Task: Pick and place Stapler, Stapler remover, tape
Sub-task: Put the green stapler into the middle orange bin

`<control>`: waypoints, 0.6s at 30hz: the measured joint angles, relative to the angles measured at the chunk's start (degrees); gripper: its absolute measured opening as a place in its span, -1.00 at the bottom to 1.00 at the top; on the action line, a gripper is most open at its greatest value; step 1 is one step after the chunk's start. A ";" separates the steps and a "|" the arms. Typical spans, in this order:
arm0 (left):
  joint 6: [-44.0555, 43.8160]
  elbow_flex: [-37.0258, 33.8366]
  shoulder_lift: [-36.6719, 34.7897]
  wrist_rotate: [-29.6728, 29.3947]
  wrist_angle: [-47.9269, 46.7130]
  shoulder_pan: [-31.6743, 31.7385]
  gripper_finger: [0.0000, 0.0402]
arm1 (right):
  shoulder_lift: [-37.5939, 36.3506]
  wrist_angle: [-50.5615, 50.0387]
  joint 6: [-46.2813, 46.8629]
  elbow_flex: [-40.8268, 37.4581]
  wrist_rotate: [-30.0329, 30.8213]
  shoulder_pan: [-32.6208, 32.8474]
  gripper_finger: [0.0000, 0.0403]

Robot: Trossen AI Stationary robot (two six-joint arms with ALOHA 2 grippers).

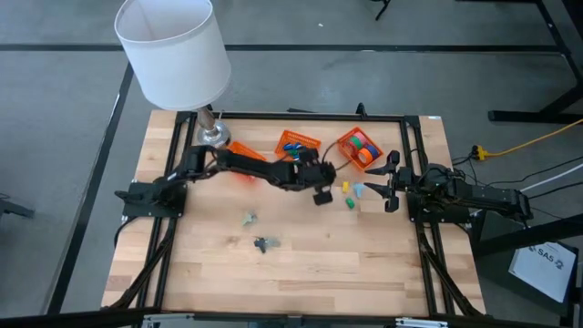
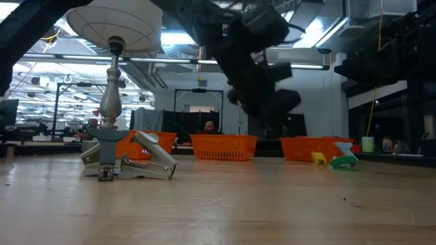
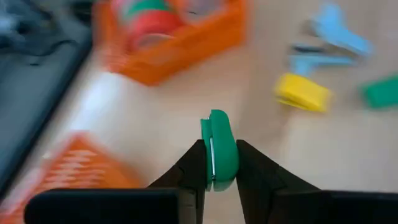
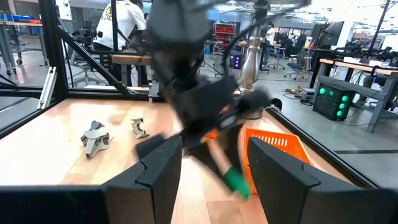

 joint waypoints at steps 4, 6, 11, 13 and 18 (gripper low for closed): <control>-0.68 0.11 -2.62 -4.42 -5.97 2.02 -0.72 | 0.00 -0.02 0.00 0.00 -0.02 0.00 -0.07; -0.78 0.10 -3.78 -6.47 -8.97 2.87 -0.72 | 0.00 0.01 0.00 0.00 -0.02 -0.01 -0.07; -1.69 0.11 -6.56 -11.99 -14.59 4.86 -0.72 | 0.00 0.00 0.00 0.02 -0.02 -0.01 -0.07; -1.81 0.11 -6.71 -12.44 -16.00 5.83 -0.72 | 0.00 0.01 0.00 0.00 -0.02 0.02 -0.07; -2.65 0.11 -6.64 -12.46 -18.99 7.66 -0.61 | 0.00 0.01 0.01 0.00 0.00 0.01 -0.07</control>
